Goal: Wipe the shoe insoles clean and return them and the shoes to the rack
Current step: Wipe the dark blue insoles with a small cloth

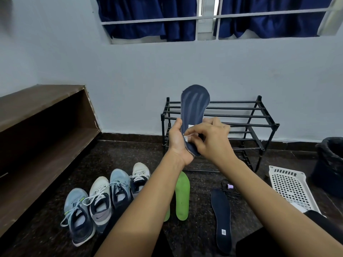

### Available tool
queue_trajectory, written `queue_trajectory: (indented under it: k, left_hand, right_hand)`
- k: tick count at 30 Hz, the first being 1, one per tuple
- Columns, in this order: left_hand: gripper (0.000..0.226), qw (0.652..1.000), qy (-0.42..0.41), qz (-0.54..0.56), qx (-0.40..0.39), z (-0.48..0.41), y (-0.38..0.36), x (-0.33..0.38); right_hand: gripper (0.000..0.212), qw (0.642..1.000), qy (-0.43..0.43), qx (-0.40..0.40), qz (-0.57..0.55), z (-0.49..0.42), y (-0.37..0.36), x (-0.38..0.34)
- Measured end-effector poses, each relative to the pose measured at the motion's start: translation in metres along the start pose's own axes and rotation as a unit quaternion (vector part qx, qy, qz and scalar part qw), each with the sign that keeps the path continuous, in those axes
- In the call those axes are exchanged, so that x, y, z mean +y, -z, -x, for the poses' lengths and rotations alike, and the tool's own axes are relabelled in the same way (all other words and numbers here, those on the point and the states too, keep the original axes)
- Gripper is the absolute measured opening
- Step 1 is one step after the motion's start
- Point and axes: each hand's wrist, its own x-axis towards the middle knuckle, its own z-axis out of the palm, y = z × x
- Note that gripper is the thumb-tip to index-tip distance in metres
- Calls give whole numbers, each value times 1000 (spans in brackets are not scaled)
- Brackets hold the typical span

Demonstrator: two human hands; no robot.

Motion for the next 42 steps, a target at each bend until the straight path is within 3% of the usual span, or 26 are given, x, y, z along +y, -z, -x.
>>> queue_trajectory:
  k: [5,11,16,23,29,35,40,42]
  left_hand:
    - [70,1000,-20,17,-13,-2,7,13]
    - [68,1000,-4,13,-12,3,0,1]
    - [63,999,40,-8,-12,5,-7,-12]
    - [63,1000,7,6,-7,0,4,8]
    - [58,1000,-10,1,-17,-1,11,20]
    - [64,998,0,52,-20,4,3,5]
    - [62,998,47,29,-11,8,-10,-19]
    - [60,999,45,30,-5,7,-12,-22]
  right_hand:
    - [19,995,-18,-84,-50,-3,2,-5]
    - [13,1000,-7,19,-14,1,-5,0]
    - [11,996,-56,63,43,-3,-3,0]
    - [19,997,-23,-29,-73,-1,2,-9]
    - [17,988,5,-113,-106,0,8,-8]
    - [13,998,1,-16,-68,6,3,-5]
    - [15,994,-31,64,79,2,3,2]
    - [15,993,-52,69,79,1,3,2]
